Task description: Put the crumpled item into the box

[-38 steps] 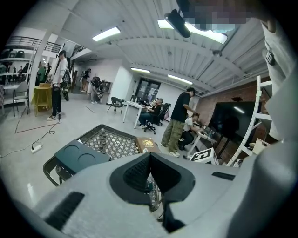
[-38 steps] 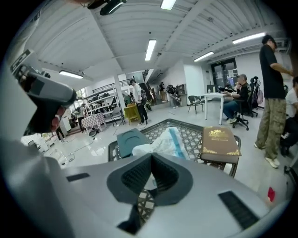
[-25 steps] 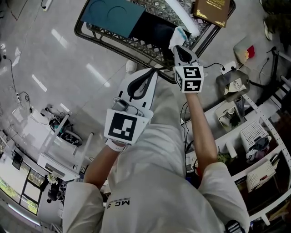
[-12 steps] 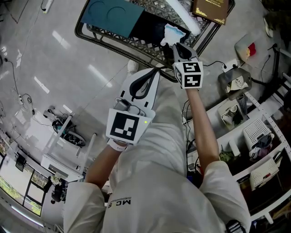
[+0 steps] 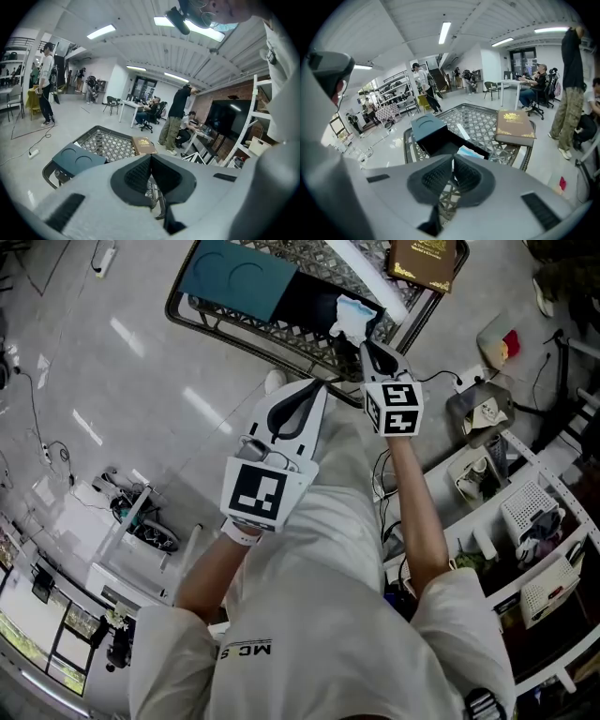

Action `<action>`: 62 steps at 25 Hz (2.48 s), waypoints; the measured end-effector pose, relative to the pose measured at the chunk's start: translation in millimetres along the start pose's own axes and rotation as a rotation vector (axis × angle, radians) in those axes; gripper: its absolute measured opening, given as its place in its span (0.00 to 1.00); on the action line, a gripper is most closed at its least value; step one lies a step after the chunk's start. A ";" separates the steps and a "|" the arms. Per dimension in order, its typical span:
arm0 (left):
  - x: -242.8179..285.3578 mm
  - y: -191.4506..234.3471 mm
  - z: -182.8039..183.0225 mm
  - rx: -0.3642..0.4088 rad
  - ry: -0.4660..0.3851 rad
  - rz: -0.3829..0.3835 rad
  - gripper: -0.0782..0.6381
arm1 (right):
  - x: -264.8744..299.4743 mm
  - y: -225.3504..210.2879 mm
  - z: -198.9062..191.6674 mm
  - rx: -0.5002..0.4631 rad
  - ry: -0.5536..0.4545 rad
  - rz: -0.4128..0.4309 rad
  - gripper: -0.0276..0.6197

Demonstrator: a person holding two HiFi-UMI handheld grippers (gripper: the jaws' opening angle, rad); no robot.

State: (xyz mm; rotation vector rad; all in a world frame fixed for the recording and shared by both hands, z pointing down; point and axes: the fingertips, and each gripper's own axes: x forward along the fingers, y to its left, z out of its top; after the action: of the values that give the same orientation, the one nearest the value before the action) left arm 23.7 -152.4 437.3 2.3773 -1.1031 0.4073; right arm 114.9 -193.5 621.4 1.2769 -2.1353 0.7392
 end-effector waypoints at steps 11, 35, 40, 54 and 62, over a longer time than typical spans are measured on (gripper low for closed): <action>-36.0 -5.3 25.1 0.045 -0.016 0.000 0.14 | -91.9 36.0 63.5 -0.024 -0.156 -0.009 0.08; -98.4 -29.2 82.6 0.150 -0.168 -0.022 0.14 | -269.1 86.1 151.9 -0.102 -0.496 -0.103 0.07; -101.9 -30.9 84.8 0.161 -0.175 -0.020 0.14 | -268.2 84.0 147.3 -0.082 -0.510 -0.108 0.07; -99.1 -32.2 89.8 0.173 -0.172 -0.027 0.14 | -270.1 83.2 155.6 -0.109 -0.523 -0.101 0.07; -95.0 -31.0 92.1 0.175 -0.167 -0.037 0.14 | -268.8 82.7 158.5 -0.126 -0.523 -0.101 0.07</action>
State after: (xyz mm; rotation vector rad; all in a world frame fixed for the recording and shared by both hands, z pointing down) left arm -6.3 -125.1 307.5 2.6216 -1.1358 0.3077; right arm 123.1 -107.7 310.3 1.6265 -2.4439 0.2342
